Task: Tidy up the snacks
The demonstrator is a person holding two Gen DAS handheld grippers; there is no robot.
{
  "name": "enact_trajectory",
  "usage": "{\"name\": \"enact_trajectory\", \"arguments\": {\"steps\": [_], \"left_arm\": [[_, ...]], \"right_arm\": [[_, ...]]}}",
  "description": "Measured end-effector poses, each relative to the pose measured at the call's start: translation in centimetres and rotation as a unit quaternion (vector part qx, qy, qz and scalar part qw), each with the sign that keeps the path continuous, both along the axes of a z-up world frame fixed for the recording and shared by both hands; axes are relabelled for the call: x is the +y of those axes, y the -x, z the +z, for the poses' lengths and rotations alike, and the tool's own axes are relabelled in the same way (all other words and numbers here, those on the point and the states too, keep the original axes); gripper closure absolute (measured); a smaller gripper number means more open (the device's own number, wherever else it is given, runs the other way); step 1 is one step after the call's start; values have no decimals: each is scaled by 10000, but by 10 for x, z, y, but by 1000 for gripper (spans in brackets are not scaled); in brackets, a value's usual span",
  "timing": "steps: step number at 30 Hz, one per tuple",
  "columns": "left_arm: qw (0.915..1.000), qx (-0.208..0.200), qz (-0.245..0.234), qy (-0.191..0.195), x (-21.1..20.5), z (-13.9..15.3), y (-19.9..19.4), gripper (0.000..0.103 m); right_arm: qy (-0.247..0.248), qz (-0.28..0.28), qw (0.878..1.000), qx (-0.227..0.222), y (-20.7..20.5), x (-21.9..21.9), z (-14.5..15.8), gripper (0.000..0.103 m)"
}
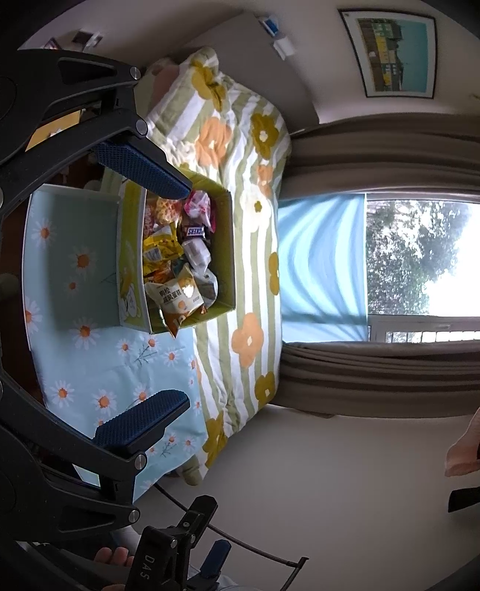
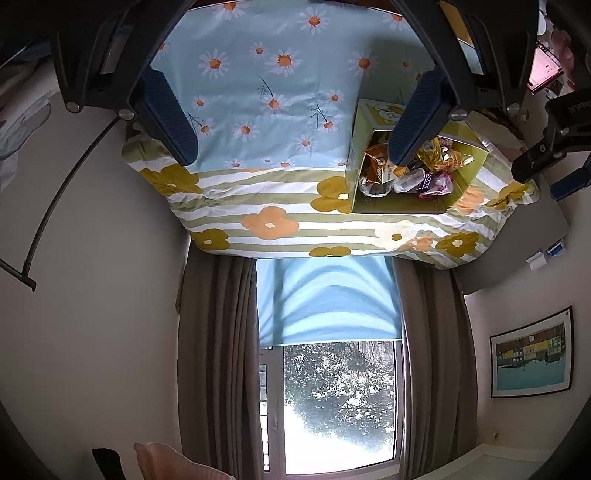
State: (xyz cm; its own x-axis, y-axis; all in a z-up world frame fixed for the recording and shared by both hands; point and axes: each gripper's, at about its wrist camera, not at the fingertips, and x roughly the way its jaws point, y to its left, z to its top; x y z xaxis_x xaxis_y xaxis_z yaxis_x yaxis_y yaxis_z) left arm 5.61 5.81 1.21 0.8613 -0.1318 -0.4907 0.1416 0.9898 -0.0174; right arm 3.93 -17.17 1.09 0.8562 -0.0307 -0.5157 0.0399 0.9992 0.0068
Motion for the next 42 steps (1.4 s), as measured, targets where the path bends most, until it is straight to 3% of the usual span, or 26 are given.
{"name": "enact_trajectory", "arguments": {"steps": [42], "left_arm": [[9995, -105, 273, -79, 4, -4, -5, 0]], "right_arm": [[-1, 24, 10000, -2, 0, 1, -3, 1]]}}
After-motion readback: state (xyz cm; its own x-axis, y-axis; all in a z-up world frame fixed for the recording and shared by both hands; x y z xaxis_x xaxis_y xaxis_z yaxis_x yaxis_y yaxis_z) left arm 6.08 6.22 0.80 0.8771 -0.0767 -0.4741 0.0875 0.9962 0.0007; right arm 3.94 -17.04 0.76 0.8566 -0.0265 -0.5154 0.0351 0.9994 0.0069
